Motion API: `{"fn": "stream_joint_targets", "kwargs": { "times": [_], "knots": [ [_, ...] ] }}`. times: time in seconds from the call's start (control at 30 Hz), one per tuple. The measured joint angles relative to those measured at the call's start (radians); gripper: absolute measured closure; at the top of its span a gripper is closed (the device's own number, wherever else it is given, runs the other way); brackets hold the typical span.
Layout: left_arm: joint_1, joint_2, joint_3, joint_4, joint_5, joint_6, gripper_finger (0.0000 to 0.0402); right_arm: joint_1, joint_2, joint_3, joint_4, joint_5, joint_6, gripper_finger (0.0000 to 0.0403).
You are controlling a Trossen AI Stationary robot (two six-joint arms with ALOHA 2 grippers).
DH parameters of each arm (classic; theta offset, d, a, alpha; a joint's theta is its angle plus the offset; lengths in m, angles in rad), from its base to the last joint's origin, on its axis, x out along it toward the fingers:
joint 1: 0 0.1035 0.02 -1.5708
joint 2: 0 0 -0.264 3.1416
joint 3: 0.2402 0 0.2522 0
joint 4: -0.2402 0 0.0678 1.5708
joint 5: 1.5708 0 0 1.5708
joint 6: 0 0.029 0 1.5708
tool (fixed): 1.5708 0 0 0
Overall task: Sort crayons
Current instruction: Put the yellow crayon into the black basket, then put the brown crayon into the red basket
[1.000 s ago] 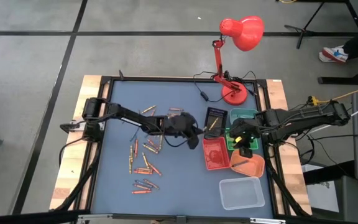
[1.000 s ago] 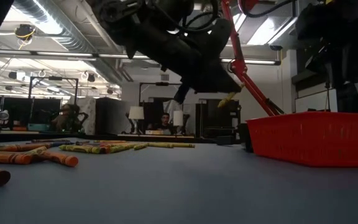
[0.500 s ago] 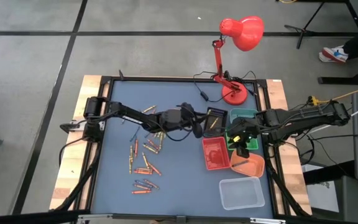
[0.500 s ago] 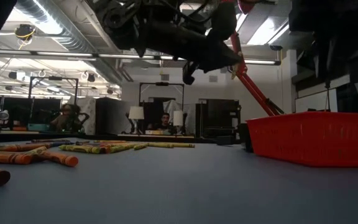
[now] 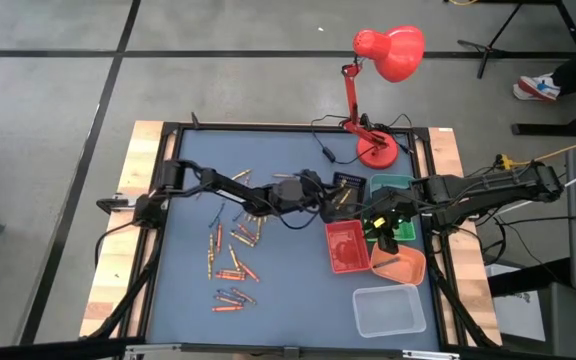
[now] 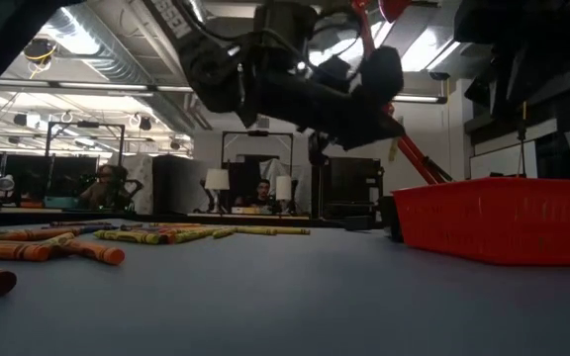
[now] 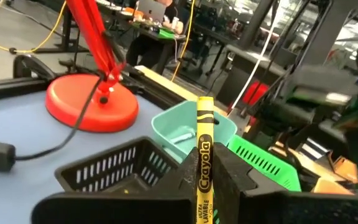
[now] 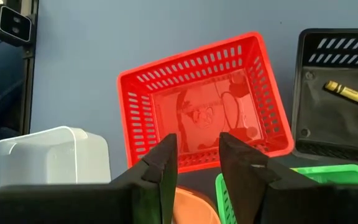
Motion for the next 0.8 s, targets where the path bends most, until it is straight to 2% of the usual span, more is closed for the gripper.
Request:
{"fn": "stream_joint_targets", "kwargs": {
  "times": [0.27,0.5,0.8],
  "knots": [
    [0.008,0.066,0.015,0.001,0.005,0.001,0.0387,0.000,0.000,0.000,-0.001,0.000,0.000,0.0285],
    [0.008,0.073,0.015,-0.017,0.006,0.045,0.0385,0.000,0.000,0.000,-0.001,0.000,0.000,0.0285],
    [0.017,0.073,0.015,-0.015,0.008,0.052,0.0331,0.000,0.000,0.000,-0.001,0.000,0.000,0.0285]
  ]
}}
